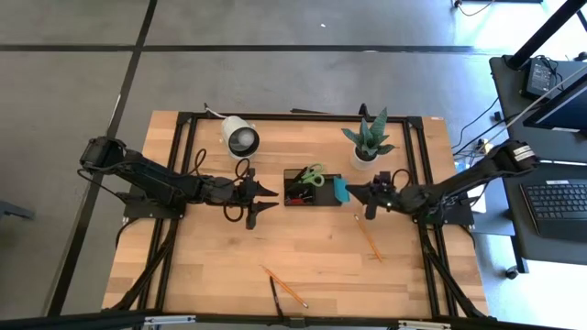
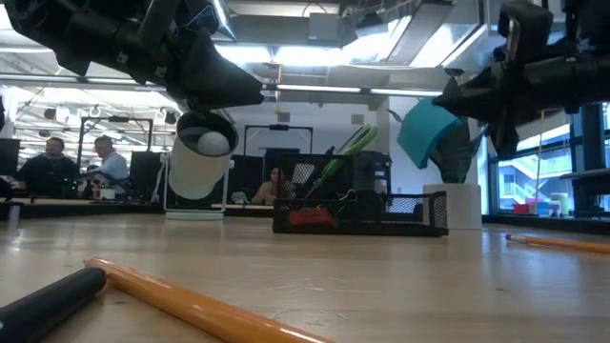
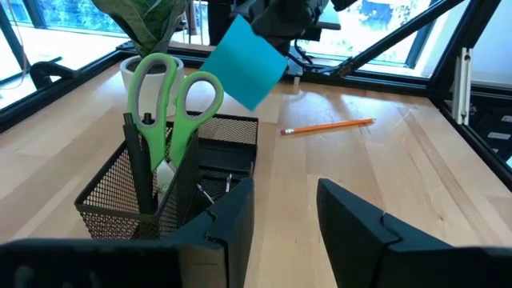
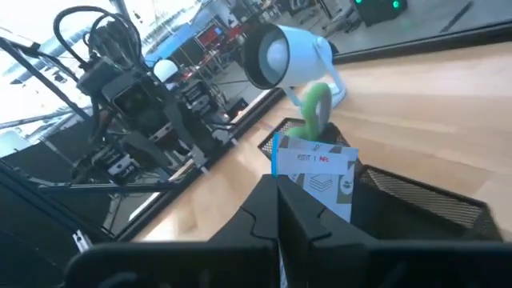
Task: Pick and place office supplies into organizer
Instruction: Put the blue sticky notes in the desk organizer
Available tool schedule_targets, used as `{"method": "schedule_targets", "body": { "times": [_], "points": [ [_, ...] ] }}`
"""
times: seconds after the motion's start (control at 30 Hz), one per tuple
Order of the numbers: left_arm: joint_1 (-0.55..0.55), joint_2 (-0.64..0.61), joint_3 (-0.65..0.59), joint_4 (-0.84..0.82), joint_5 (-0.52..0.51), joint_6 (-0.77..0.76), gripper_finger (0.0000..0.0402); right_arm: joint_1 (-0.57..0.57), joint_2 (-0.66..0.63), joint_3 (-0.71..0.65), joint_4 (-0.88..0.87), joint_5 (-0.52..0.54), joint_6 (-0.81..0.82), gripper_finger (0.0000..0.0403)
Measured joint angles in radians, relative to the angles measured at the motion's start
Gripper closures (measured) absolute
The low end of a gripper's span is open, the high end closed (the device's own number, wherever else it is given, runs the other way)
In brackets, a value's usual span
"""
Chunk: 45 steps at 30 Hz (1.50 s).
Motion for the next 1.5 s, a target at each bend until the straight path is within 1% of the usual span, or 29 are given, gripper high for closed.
{"method": "schedule_targets", "body": {
  "times": [0.17, 0.3, 0.47, 0.67, 0.8, 0.9, 1.07, 1.2, 1.5],
  "points": [
    [0.0, 0.0, 0.0, 0.0, 0.0, -0.001, 0.0272, -0.014, 0.096, 0.038, 0.003, -0.001, 0.011, 0.0403],
    [0.0, 0.0, 0.0, 0.0, 0.0, -0.02, 0.0272, -0.031, 0.153, 0.039, 0.011, 0.0, 0.083, 0.0403],
    [0.0, 0.0, 0.0, 0.0, 0.0, -0.025, 0.0272, -0.053, 0.201, 0.039, 0.101, -0.007, 0.1, 0.0403],
    [0.0, 0.0, 0.0, 0.0, 0.0, -0.025, 0.0272, -0.077, 0.257, 0.041, 0.107, -0.009, 0.19, 0.0403],
    [0.0, 0.0, 0.0, 0.0, 0.0, -0.026, 0.0272, -0.092, 0.298, 0.073, 0.108, -0.011, 0.217, 0.0403],
    [0.0, 0.0, 0.0, 0.0, 0.0, -0.029, 0.0272, -0.108, 0.325, 0.103, 0.108, -0.043, 0.22, 0.0403],
    [0.0, 0.0, 0.0, 0.0, 0.001, -0.029, 0.0272, -0.131, 0.382, 0.139, 0.104, -0.069, 0.285, 0.0403],
    [0.0, 0.0, 0.0, 0.0, 0.001, -0.029, 0.0272, -0.137, 0.432, 0.163, 0.104, -0.071, 0.342, 0.0403],
    [0.0, 0.0, 0.0, -0.005, 0.004, -0.028, 0.0272, -0.171, 0.544, 0.228, 0.106, -0.08, 0.398, 0.0403]
  ]
}}
